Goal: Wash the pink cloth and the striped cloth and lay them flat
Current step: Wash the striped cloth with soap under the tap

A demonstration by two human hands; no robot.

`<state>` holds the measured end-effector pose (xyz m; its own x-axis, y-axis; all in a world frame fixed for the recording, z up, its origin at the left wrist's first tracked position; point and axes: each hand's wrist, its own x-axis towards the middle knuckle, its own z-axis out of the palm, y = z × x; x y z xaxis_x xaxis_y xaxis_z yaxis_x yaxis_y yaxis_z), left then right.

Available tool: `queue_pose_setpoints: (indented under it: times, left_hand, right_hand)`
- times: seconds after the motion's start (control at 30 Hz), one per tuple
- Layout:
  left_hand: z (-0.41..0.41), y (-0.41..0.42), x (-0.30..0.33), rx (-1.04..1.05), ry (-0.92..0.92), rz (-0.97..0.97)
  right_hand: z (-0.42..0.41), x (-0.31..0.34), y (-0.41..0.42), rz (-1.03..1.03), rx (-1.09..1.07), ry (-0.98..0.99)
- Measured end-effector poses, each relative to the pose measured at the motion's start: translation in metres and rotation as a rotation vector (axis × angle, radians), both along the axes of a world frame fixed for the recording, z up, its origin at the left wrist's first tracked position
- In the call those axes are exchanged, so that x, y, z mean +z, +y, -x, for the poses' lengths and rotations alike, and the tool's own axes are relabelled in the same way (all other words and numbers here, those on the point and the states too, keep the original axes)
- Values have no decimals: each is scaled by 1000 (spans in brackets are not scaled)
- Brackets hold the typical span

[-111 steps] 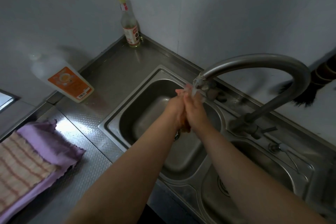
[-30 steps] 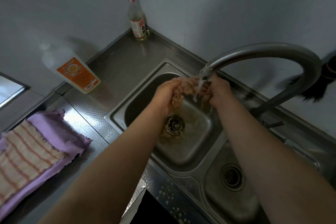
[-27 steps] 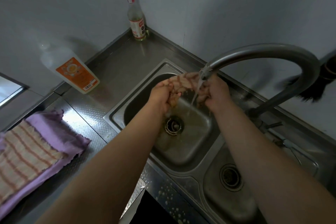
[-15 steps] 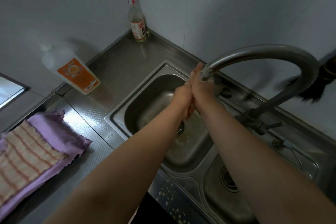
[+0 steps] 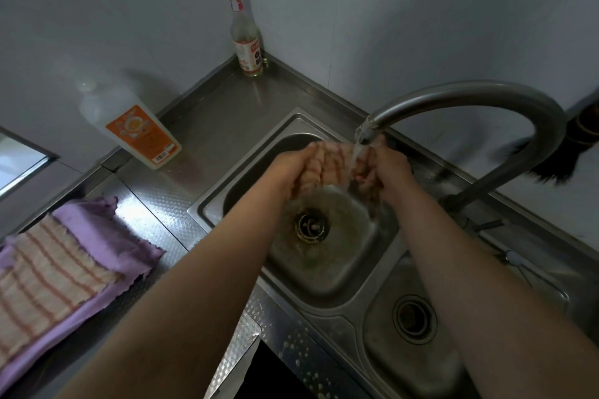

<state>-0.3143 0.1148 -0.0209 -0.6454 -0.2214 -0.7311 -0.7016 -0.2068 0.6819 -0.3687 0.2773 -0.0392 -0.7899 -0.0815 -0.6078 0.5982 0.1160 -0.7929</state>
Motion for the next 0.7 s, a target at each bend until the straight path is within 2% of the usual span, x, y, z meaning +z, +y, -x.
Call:
queue_pose_setpoints:
  times: [0.03,0.07,0.17,0.23,0.33,0.4,0.47,0.53,0.63,0.7]
  left_hand:
    - [-1,1,-4,-20,-42,61]
    - [-2,4,-7,-20,-63,16]
    - [-5,14,-14,15,19,-383]
    - [-4,16,-18,-49,100,-330]
    - [2,16,-18,-90,188,-49]
    - [6,15,-15,-154,224,4]
    - [9,20,-7,-176,228,-73]
    - [11,25,0,-177,214,-178]
    - [11,18,7,-161,231,-303]
    - [11,5,3,-126,221,-291]
  right_hand:
    - [-4,5,-3,56,58,31]
    - [-8,6,-8,89,108,66]
    - [-26,3,-18,12,441,113]
    - [-34,-2,-15,-24,475,194]
    - [-38,-16,3,-66,251,341]
    - [-38,-27,11,-192,357,480]
    - [-38,-37,8,-163,454,540]
    - [-39,-43,-2,-45,431,514]
    - [-40,-50,-8,113,282,212]
    - [-39,-52,-1,179,183,89]
